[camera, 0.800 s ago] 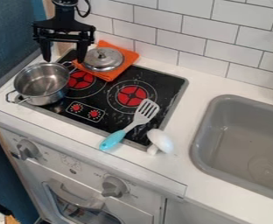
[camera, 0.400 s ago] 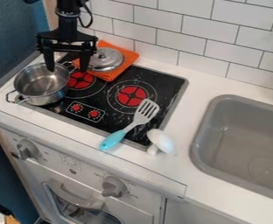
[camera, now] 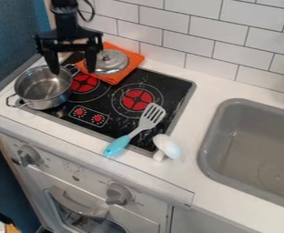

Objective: Put the mushroom in the pot

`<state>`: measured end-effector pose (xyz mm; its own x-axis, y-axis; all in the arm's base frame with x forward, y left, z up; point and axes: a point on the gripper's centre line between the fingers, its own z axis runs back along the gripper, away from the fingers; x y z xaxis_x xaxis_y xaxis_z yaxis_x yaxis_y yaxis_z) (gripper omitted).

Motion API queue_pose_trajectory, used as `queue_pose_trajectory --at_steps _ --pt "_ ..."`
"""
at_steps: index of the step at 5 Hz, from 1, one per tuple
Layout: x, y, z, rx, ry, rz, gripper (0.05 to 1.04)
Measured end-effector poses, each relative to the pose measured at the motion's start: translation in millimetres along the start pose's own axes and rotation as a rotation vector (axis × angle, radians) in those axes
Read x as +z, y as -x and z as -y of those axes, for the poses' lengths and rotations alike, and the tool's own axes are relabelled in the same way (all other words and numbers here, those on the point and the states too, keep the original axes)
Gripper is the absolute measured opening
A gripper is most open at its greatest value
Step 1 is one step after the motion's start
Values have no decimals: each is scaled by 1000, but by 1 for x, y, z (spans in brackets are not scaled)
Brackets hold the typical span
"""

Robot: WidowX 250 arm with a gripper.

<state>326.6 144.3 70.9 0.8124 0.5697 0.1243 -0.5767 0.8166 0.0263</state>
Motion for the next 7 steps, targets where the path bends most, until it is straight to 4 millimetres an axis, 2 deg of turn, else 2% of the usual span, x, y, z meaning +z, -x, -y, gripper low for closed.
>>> queue_pose_trajectory --at_steps 1,3,5,6,7 --pt "18 21 12 -40 114 23 1000" --pt "29 72 56 -147 410 -18 1000" --pt "21 114 96 -214 488 -120 1000" --pt "5 127 117 -251 478 -162 1000" --pt "-10 133 122 -246 419 -178 1000"
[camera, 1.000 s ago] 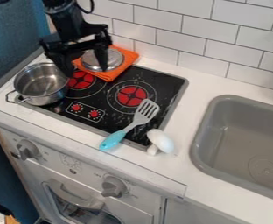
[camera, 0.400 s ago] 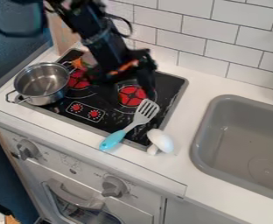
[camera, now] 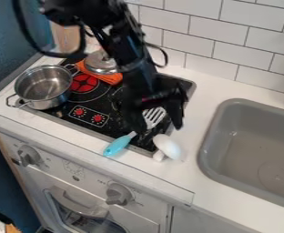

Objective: Put the mushroom in the pot

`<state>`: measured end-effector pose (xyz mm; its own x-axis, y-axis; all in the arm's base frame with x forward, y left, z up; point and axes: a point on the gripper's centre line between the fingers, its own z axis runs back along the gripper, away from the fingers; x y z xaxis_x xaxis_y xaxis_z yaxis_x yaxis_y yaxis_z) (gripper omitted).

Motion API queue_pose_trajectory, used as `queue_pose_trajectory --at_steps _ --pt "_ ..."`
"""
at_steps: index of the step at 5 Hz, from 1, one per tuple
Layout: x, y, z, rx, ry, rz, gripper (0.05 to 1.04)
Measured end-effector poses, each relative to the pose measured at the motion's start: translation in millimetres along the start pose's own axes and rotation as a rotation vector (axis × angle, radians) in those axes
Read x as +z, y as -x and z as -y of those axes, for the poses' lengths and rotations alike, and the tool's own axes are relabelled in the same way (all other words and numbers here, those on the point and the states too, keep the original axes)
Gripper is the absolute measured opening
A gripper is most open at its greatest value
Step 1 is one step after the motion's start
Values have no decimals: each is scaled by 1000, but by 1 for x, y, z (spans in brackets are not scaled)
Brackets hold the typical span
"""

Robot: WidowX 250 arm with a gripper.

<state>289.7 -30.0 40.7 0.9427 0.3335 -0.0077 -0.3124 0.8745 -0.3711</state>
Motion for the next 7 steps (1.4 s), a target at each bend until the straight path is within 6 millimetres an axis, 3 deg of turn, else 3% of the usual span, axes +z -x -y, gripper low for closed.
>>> queue_pose_trajectory --at_steps 2,3,5,6,7 --pt "-14 7 -10 53 -78 -25 1000" --pt "-30 12 -10 62 -92 -66 1000" --pt "-47 -6 6 53 -12 -84 972" --pt "-52 -8 8 90 -5 -88 751" --pt "-51 -11 9 84 -1 -81 742"
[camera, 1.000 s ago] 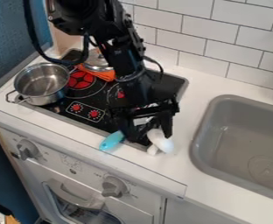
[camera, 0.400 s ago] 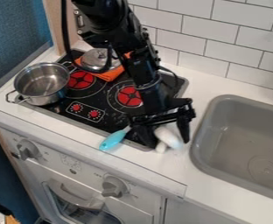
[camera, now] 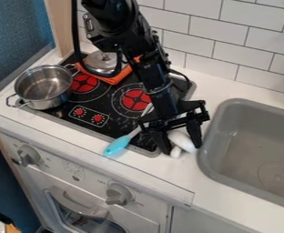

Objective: Put the mushroom in the pot

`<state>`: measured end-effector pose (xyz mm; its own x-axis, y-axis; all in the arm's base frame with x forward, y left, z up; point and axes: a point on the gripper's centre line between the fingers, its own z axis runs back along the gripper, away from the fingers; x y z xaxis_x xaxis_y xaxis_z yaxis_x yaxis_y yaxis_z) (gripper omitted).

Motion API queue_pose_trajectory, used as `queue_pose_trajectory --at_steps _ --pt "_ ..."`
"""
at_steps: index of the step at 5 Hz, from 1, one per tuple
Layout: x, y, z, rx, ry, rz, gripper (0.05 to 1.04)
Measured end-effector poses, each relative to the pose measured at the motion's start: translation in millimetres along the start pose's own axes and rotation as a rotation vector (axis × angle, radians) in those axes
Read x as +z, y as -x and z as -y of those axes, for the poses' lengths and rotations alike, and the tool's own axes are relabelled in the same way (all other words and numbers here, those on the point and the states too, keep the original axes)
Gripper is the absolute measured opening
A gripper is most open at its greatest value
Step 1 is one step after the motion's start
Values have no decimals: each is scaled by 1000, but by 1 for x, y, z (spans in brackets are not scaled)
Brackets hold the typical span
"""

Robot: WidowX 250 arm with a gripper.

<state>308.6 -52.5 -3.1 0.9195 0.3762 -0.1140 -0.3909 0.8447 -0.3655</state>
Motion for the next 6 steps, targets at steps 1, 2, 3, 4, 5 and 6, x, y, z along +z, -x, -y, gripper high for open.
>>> queue_pose_trajectory --at_steps 1,2,3,4,5,6 --pt "-1 1 0 -3 0 -3 742" --pt "2 1 -1 -22 -4 -7 742" --pt "29 -10 -14 -13 -30 53 742" --pt "57 -26 -29 44 -50 84 742" --pt "89 -35 -54 110 -41 122 742" --pt "112 -45 -94 228 -86 166 742"
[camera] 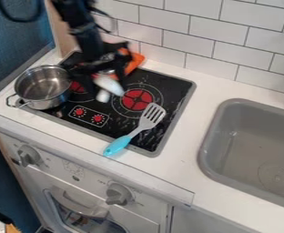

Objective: Put the mushroom in the pot

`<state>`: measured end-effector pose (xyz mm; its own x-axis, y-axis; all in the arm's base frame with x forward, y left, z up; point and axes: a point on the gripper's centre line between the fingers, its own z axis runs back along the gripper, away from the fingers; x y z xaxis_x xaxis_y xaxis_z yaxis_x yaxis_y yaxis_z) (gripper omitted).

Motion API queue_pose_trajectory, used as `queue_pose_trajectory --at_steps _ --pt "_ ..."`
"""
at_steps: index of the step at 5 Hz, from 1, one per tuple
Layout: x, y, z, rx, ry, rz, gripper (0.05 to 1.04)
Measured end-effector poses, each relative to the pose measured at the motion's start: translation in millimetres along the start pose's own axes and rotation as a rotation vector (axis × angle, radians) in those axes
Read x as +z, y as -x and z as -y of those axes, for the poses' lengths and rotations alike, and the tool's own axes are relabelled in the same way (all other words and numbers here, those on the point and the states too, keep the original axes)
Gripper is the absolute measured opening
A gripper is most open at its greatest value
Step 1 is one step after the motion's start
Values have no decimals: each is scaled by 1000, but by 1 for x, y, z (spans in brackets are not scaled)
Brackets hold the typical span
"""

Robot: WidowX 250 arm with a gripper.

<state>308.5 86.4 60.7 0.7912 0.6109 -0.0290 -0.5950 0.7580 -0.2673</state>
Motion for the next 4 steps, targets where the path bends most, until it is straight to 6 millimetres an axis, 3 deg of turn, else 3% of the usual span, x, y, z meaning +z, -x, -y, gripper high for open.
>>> queue_pose_trajectory --at_steps 2,3,4 --pt "29 -58 -68 118 -65 72 741" --pt "22 -80 -92 187 -106 74 741" --pt "11 -92 -103 214 -151 44 742"
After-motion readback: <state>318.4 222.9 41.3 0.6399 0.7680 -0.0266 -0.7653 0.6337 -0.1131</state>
